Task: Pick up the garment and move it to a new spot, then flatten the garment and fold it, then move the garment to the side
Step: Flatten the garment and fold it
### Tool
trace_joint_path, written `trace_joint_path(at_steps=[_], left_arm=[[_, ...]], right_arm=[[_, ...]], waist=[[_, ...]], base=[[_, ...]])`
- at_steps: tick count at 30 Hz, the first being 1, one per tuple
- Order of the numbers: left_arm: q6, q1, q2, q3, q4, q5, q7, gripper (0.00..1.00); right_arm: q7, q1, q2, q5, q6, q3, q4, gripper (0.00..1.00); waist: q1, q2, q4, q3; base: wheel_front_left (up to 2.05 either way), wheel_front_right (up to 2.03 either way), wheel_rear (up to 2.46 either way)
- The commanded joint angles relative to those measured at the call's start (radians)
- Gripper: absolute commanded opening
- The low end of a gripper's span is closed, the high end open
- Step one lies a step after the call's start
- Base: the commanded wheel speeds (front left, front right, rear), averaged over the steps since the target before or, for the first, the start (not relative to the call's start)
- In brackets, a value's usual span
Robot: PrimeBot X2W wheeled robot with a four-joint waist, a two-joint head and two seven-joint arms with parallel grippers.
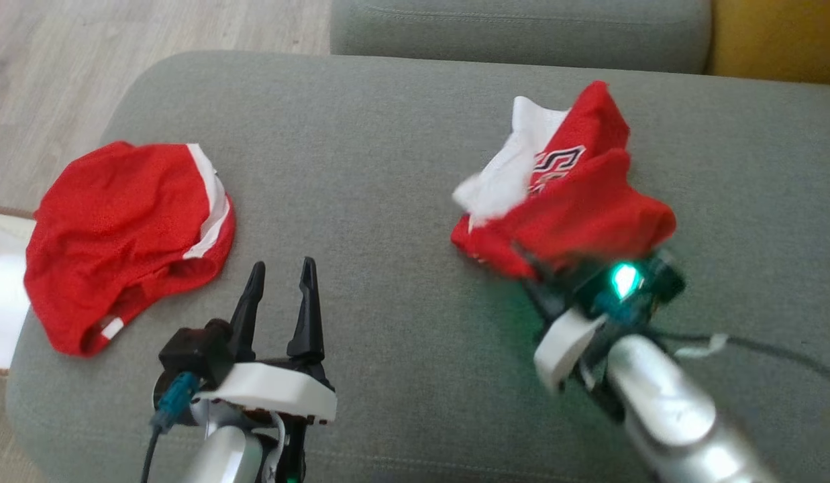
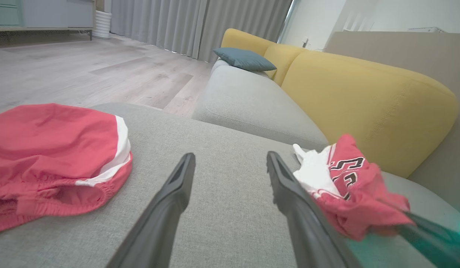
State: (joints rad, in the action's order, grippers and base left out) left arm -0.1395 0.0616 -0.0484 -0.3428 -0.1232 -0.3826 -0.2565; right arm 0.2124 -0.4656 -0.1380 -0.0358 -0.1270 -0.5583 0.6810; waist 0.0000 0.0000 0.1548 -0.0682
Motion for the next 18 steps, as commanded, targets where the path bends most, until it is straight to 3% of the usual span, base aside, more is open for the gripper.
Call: trace_joint_path(at_steps=[1,7,8,9,18], left_arm=[[0.003,0.031,-0.002,0.034,0.031,0.009,-0.005,1.0],[0.002,0.03,-0.002,0.038,0.032,0.007,-0.005,1.0],[0.002,0.029,-0.002,0.039,0.032,0.008,-0.005,1.0],[0.003,0.028,-0.002,0.04,0.032,0.008,-0.005,1.0],[0.005,0.021,-0.002,0.065,0.034,0.022,-0.005,1.0]], right_arm=[[-0.011,0.002,0.016,-0.009,-0.004,-0.008,-0.022,0.0],[-0.107,0.11,0.047,0.005,-0.004,0.101,-0.023,0.0],[-0.115,0.126,0.053,0.014,-0.004,0.123,-0.029,0.63],[-0.122,0.143,0.059,0.017,-0.004,0.146,-0.035,1.0],[-0.073,0.234,0.087,0.015,-0.004,0.362,-0.208,1.0]], waist=[[0.0,0.0,-0.007,0.005],[0.0,0.0,-0.027,0.01],[0.0,0.0,-0.031,0.01],[0.0,0.0,-0.035,0.011],[0.0,0.0,-0.072,0.031]], base=[[0.0,0.0,0.0],[0.0,0.0,0.0],[0.0,0.0,0.0],[0.0,0.0,0.0],[0.0,0.0,0.0]])
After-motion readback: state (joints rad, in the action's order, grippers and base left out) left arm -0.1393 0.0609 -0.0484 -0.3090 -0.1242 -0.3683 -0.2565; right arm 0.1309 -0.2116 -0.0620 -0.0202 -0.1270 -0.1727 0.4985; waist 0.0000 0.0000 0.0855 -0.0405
